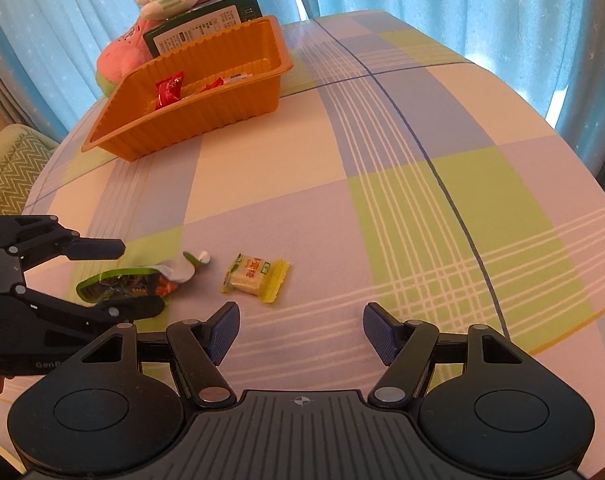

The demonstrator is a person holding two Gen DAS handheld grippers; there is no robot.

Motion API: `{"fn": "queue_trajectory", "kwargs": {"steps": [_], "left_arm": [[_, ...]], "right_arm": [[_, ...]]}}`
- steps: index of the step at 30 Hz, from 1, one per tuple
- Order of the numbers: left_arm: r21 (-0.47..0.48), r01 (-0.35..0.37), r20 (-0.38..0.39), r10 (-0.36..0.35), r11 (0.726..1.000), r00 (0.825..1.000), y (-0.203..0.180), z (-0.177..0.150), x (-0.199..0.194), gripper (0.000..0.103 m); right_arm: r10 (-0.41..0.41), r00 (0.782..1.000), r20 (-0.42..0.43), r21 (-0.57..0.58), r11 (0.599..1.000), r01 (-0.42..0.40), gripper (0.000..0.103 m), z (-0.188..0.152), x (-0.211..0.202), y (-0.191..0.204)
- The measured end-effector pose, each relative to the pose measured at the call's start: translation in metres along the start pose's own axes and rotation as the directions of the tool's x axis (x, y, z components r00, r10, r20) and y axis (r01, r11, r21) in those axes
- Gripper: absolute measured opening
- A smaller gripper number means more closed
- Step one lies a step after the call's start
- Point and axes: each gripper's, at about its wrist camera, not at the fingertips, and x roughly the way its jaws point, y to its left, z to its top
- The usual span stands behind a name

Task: Organize snacks
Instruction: 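Grasp the clear green-edged packet with the left tool while the right tool grasps the yellow packet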

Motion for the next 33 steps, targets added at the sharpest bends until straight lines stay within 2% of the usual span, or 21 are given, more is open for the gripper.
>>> {"fn": "queue_trajectory", "kwargs": {"steps": [4,7,10,12,17,21,23,27,31,33], "left_arm": [[-0.135,0.038,0.010,-0.037,0.990,0.999,0.010,0.000,0.001,0.035],[-0.218,0.021,0.009,-0.020,0.976,1.000,0.014,-0.002,-0.002,0.026],[-0.341,0.012,0.006,-0.011,0.940,1.000,0.021,-0.007,-0.008,0.023],[-0.389,0.005,0.007,-0.002,0.921,1.000,0.022,-0.012,-0.011,0.023],[-0.423,-0.035,0.002,0.039,0.906,0.999,0.021,-0.022,-0.020,0.023],[-0.441,-0.046,0.002,0.052,0.896,0.999,0.022,-0.028,-0.024,0.023],[-0.449,-0.045,0.006,0.053,0.892,0.999,0.022,-0.030,-0.025,0.024],[-0.456,-0.050,0.009,0.061,0.889,0.998,0.022,-0.030,-0.025,0.024],[-0.448,-0.062,0.008,0.073,0.892,0.997,0.020,-0.028,-0.024,0.035],[-0.447,-0.066,0.009,0.079,0.892,0.997,0.019,-0.029,-0.024,0.036]], "right_arm": [[-0.001,1.000,0.007,-0.041,0.999,0.002,0.069,0.001,0.006,0.003],[0.002,1.000,0.016,-0.073,0.997,-0.001,0.068,0.001,0.009,0.005],[0.006,1.000,0.021,-0.108,0.994,-0.004,0.069,0.001,0.011,0.008],[0.021,1.000,0.023,-0.138,0.990,-0.018,0.068,0.001,0.014,0.011],[0.048,0.998,0.038,-0.253,0.967,-0.036,0.068,-0.001,0.022,0.022],[0.015,0.998,0.067,-0.339,0.941,0.009,0.068,-0.002,0.029,0.030],[0.015,0.997,0.073,-0.367,0.930,0.013,0.063,-0.002,0.034,0.032],[0.029,0.997,0.077,-0.353,0.936,0.000,0.058,0.004,0.040,0.028],[0.035,0.996,0.077,-0.362,0.932,-0.004,0.036,0.004,0.037,0.031],[0.041,0.996,0.078,-0.379,0.925,-0.008,0.025,0.002,0.036,0.034]]}}
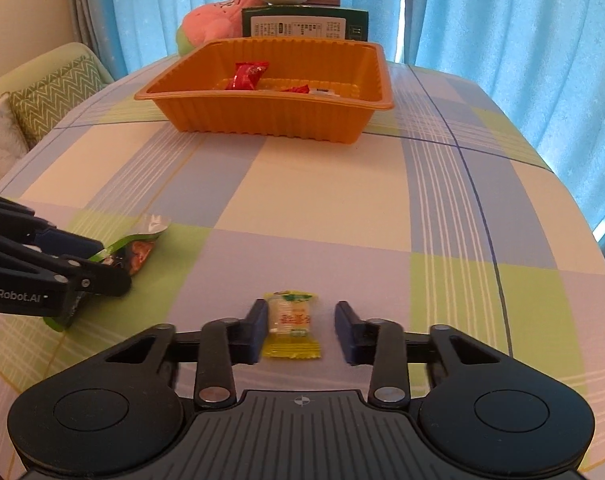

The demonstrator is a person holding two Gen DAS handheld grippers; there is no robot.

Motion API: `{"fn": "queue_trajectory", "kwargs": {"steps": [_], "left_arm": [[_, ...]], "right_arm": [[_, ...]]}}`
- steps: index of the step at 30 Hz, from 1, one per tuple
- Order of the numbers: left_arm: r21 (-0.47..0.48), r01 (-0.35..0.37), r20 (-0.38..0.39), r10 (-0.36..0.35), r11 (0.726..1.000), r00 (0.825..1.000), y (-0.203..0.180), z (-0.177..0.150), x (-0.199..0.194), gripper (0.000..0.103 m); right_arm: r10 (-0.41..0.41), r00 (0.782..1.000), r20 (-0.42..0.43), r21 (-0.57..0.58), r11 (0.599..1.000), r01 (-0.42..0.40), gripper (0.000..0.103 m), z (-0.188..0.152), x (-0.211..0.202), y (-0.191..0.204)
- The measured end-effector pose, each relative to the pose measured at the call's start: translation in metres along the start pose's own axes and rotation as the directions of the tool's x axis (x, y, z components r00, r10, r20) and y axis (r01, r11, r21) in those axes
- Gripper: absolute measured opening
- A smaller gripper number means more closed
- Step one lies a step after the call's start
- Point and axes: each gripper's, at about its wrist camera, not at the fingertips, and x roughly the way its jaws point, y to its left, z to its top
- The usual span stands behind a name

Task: Organize snacks
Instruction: 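Grasp the clear green-edged packet with the left tool while the right tool grasps the yellow packet, then lift both held packets and carry them toward the orange tray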

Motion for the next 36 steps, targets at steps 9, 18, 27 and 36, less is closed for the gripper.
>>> {"fn": "queue_trajectory", "kwargs": {"steps": [9,18,27,36], "left_arm": [[0.004,-0.011,0.001,0.011,1.000,1.000,-0.002,0.003,0.003,0.038],[0.034,-0.034,0.009,0.034,0.999,0.999,-0.006,0.003,0.004,0.023],[-0.064,-0.024,0.041,0.027,0.998,0.999,-0.006,-0.005,-0.023,0.022],[-0.133,-0.004,0.071,0.013,0.991,0.997,-0.013,-0.014,-0.060,0.022]], "right_arm": [[-0.005,1.000,0.000,0.025,1.000,0.005,0.022,-0.002,-0.001,0.001],[-0.007,1.000,0.007,0.060,0.998,0.007,0.022,-0.003,-0.006,-0.001],[-0.007,1.000,0.026,0.105,0.994,0.004,0.022,-0.003,-0.027,0.002],[-0.009,0.998,0.062,0.125,0.992,0.001,0.022,-0.001,-0.063,0.009]]}}
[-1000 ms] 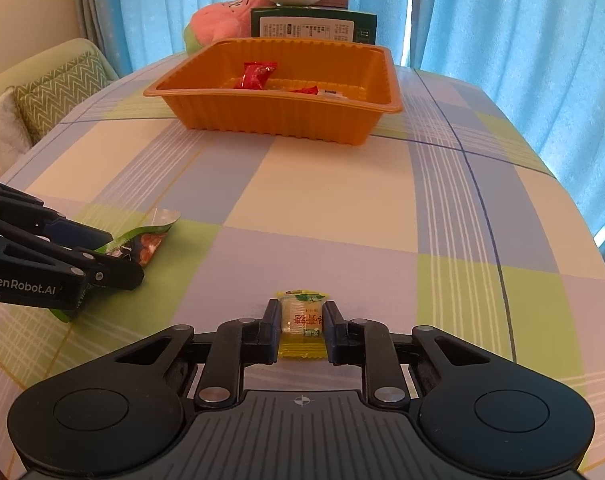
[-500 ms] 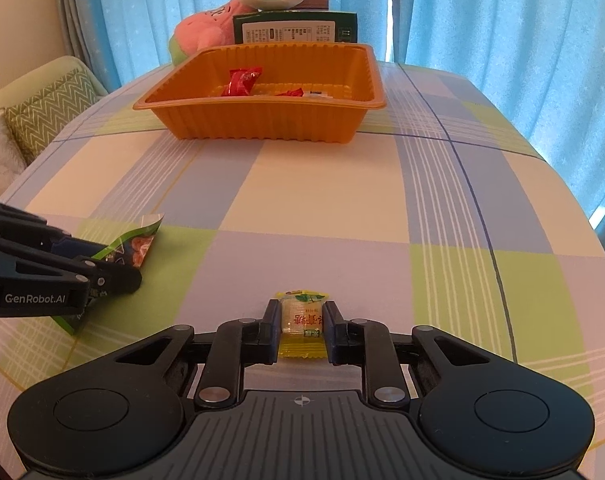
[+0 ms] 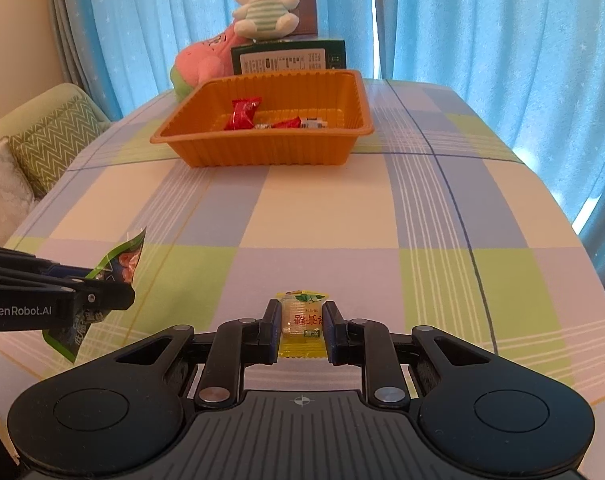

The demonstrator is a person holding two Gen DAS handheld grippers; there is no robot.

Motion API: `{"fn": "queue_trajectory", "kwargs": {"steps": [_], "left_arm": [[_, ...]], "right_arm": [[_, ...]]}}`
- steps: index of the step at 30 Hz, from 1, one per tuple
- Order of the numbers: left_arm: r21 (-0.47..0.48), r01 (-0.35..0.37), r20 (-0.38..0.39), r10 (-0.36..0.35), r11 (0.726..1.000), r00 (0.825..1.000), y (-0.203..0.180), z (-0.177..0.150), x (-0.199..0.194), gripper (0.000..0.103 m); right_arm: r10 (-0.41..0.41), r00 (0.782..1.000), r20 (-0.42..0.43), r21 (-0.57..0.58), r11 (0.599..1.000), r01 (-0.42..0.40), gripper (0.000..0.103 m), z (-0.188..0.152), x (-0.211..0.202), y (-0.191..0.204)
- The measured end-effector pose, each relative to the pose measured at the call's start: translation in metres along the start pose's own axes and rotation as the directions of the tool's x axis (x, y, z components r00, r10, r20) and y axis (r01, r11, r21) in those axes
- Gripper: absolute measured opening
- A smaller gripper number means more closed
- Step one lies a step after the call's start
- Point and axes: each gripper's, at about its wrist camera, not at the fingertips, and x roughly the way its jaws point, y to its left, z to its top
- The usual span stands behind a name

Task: Organize snacks
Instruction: 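Lift both held packets and carry them toward the orange tray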

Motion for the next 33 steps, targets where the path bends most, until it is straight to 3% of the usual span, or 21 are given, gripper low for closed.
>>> {"fn": "queue_trajectory", "kwargs": {"steps": [16,33], "left_arm": [[-0.021,-0.001,0.053,0.002,1.000,0.999,-0.010,-0.014,-0.055,0.022],[-0.028,0.005,0.079,-0.003,1.000,0.997,-0.012,-0.014,-0.071,0.022]], "right_arm": [[0.023,0.998,0.063,-0.027,0.999,-0.021,0.022,0.003,-0.049,0.021],[0.027,0.997,0.076,-0.032,0.999,-0.025,0.022,0.003,-0.058,0.023]]}}
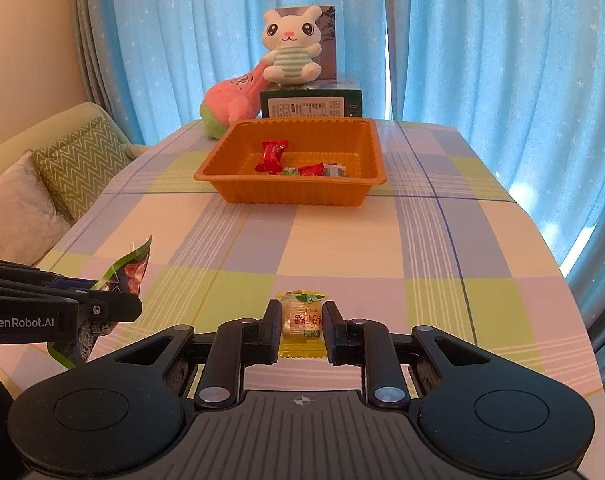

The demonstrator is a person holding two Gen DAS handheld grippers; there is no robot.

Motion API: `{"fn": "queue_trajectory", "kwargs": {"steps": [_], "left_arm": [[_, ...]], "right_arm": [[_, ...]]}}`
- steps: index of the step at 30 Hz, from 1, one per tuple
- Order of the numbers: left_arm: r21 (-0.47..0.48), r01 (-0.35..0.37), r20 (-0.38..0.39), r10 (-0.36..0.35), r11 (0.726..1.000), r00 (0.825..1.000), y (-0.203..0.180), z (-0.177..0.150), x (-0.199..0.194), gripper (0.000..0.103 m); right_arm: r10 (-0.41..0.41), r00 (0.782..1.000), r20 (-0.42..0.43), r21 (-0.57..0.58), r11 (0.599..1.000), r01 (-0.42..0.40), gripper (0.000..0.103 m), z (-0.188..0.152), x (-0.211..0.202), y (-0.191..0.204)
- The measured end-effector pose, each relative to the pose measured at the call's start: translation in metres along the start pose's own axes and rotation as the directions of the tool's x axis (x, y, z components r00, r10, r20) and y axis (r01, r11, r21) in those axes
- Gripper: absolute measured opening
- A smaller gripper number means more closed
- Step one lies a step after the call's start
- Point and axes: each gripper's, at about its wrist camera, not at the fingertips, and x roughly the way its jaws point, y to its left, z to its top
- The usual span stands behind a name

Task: Organize snacks
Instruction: 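Lift both held packets and carry them toward the orange tray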

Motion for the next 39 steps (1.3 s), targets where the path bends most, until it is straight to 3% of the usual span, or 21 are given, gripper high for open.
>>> {"fn": "queue_trajectory", "kwargs": {"steps": [13,28,39], "left_arm": [[-0.010,0.011,0.011,-0.011,1.000,1.000,0.004,0.019,0.007,0.022],[-0.002,0.019,0.060,-0.019,1.000,0.998,0.018,0.092,0.034,0.022],[-0.019,0.035,0.055,-0.034,0.999,0.998,0.034,0.135,0.071,0.022]], "right_arm": [[0.003,1.000,0.001,0.032,0.999,-0.003,0.022,0.019,0.008,-0.011],[0.019,0.999,0.033,0.024,1.000,-0.020,0.022,0.092,0.048,-0.025],[0.034,0.999,0.023,0.023,0.999,-0.034,0.022,0.139,0.094,-0.035]]}}
